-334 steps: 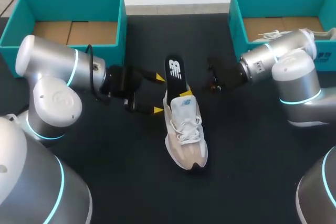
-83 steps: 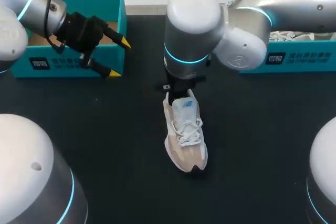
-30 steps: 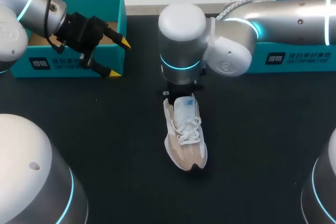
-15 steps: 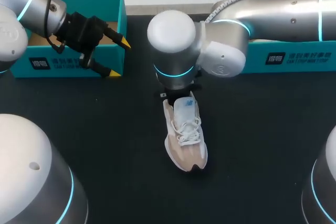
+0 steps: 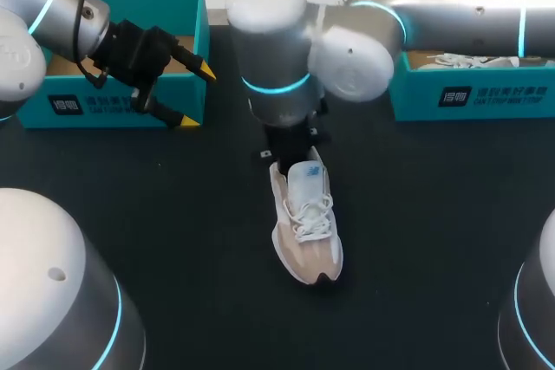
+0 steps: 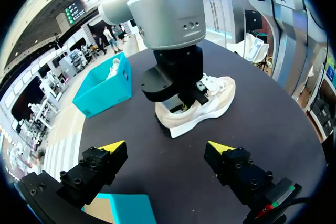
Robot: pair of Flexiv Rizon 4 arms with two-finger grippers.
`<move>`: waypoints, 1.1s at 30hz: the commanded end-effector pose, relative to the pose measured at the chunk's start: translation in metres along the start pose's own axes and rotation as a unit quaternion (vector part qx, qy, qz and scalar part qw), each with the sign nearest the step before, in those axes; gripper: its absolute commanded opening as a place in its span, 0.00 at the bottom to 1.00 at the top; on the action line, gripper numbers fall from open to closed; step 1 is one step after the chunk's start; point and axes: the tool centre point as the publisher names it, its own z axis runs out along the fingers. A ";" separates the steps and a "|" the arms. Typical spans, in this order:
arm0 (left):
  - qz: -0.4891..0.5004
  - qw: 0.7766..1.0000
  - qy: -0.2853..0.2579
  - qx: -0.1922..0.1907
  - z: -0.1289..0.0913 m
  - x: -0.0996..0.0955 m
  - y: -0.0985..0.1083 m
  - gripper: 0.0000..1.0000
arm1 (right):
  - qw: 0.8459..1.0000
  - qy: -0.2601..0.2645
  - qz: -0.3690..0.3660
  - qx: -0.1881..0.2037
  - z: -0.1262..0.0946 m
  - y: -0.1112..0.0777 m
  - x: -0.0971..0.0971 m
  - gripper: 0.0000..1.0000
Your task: Take the shoe out of the shoebox, open the shoe tongue, remove and reinsert the insole, then place the shoe into the shoebox
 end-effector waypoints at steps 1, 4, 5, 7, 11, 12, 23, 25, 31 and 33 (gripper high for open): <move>0.000 1.000 0.001 -0.001 0.000 -0.001 0.000 1.00 | 0.999 -0.021 0.002 0.025 -0.018 0.002 -0.005 0.00; 0.000 1.000 0.001 -0.001 0.000 -0.001 0.000 1.00 | 0.999 -0.021 0.002 0.025 -0.018 0.002 -0.005 0.00; 0.000 1.000 0.001 -0.001 0.000 -0.001 0.000 1.00 | 0.999 -0.021 0.002 0.025 -0.018 0.002 -0.005 0.00; 0.000 1.000 0.001 -0.001 0.000 -0.001 0.000 1.00 | 0.999 -0.021 0.002 0.025 -0.018 0.002 -0.005 0.00; 0.000 1.000 0.001 -0.001 0.000 -0.001 0.000 1.00 | 0.999 -0.021 0.002 0.025 -0.018 0.002 -0.005 0.00; 0.000 1.000 0.001 -0.001 0.000 -0.001 0.000 1.00 | 0.999 -0.027 -0.003 0.034 -0.019 0.000 -0.005 0.00; 0.000 1.000 0.001 -0.001 0.000 -0.001 0.000 1.00 | 0.996 0.012 0.009 0.082 -0.018 -0.024 -0.007 0.00; 0.000 1.000 0.001 -0.001 0.000 -0.001 0.000 1.00 | 0.996 0.011 0.010 0.084 -0.017 -0.026 -0.006 0.18; 0.000 1.000 0.001 -0.001 0.000 -0.001 0.000 1.00 | 0.996 -0.006 0.010 0.088 -0.014 -0.028 -0.006 1.00; 0.000 1.000 0.001 -0.001 0.000 -0.001 0.000 1.00 | 0.996 -0.010 0.008 0.089 -0.013 -0.028 -0.005 1.00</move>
